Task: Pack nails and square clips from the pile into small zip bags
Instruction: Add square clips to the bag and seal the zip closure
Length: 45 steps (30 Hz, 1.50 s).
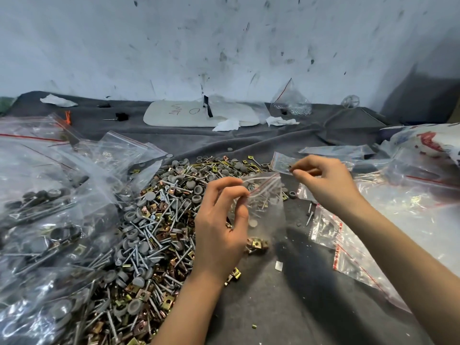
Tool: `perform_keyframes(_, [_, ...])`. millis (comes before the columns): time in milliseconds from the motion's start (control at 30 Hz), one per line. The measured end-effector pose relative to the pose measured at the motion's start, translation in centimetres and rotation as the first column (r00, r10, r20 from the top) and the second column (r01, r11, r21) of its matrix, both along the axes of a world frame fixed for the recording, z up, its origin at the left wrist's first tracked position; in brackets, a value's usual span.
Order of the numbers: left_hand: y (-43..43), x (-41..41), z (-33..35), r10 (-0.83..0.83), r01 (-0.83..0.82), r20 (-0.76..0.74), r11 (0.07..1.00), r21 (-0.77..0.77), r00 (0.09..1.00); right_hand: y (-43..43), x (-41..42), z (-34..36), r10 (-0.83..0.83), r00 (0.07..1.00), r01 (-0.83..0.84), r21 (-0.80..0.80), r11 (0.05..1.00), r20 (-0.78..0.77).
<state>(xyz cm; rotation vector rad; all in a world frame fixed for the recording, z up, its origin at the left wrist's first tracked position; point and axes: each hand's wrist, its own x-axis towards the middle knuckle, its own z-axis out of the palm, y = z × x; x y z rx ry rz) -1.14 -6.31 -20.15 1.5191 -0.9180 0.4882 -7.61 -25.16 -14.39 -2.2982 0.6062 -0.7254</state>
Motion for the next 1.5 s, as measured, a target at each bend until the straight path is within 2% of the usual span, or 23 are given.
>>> perform_keyframes(167, [0.4,0.6,0.3,0.062,-0.062,-0.002,0.998,0.0,0.998,-1.2,2.2,-4.4,-0.042,0.986,0.041,-0.007,0.999,-0.161])
perform_keyframes(267, [0.6,1.0,0.3,0.11,-0.11,-0.01,0.994,0.004,0.994,-1.2,3.6,-6.2,-0.004,0.966,-0.025,-0.109,0.994,-0.257])
perform_keyframes(333, [0.6,1.1,0.3,0.108,-0.108,-0.031,0.994,0.007,0.994,-1.2,4.0,-7.4,-0.006,0.969,-0.044,-0.196,0.98,-0.247])
perform_keyframes(533, [0.6,0.9,0.3,0.079,-0.078,-0.046,0.997,0.014,0.996,-0.3,3.4,-9.1,-0.054,0.999,0.048,-0.324,0.945,-0.009])
perform_keyframes(600, [0.6,0.8,0.5,0.067,-0.067,-0.047,0.998,0.006,0.997,0.2,2.9,-8.5,-0.024,0.995,0.049,-0.263,0.964,0.097])
perform_keyframes(667, [0.6,0.7,0.7,0.065,-0.065,-0.025,0.998,0.009,0.998,0.9,2.4,-6.9,-0.017,0.973,0.042,-0.105,0.994,0.23])
perform_keyframes(733, [0.6,0.7,0.8,0.057,-0.057,0.003,0.998,0.017,0.998,2.1,1.8,-4.4,-0.001,0.927,-0.025,0.065,0.998,0.376])
perform_keyframes(767, [0.6,0.6,0.8,0.051,-0.052,0.011,0.999,0.017,0.999,2.8,1.6,-2.9,0.032,0.895,-0.085,0.099,0.991,0.445])
perform_keyframes(867, [0.5,0.5,0.6,0.02,-0.021,0.016,1.0,0.018,1.0,5.3,0.6,1.1,0.232,0.818,-0.268,-0.009,0.963,0.526])
perform_keyframes(933, [0.5,0.3,0.6,-0.011,0.011,0.013,1.0,0.014,1.0,6.4,0.2,2.5,0.322,0.836,-0.307,-0.108,0.946,0.445])
perform_keyframes(1033, [0.6,0.2,0.7,-0.03,0.029,0.036,0.999,0.012,0.999,6.8,0.0,3.1,0.35,0.892,-0.298,-0.21,0.931,0.287])
perform_keyframes(1100, [0.6,0.1,0.8,-0.032,0.032,0.029,0.999,0.003,0.999,6.5,-0.2,3.2,0.341,0.89,-0.301,-0.171,0.938,0.302])
perform_keyframes(1200, [0.6,0.0,0.8,-0.026,0.026,0.018,1.0,-0.011,1.0,5.8,-0.1,3.6,0.238,0.884,-0.254,-0.015,0.967,0.402])
perform_keyframes(1300, [0.5,0.1,0.7,-0.007,0.007,0.033,1.0,0.006,0.999,5.4,1.3,4.3,0.17,0.921,-0.186,0.013,0.982,0.35])
perform_keyframes(1400, [0.2,0.3,0.4,0.004,-0.005,0.027,0.999,0.054,1.0,6.1,3.9,5.1,0.247,0.957,-0.245,-0.033,0.969,0.154])
perform_keyframes(1500, [0.0,0.5,0.0,-0.015,0.014,0.004,0.988,0.156,1.0,7.1,7.4,4.9,0.278,0.945,-0.306,-0.169,0.937,-0.17])
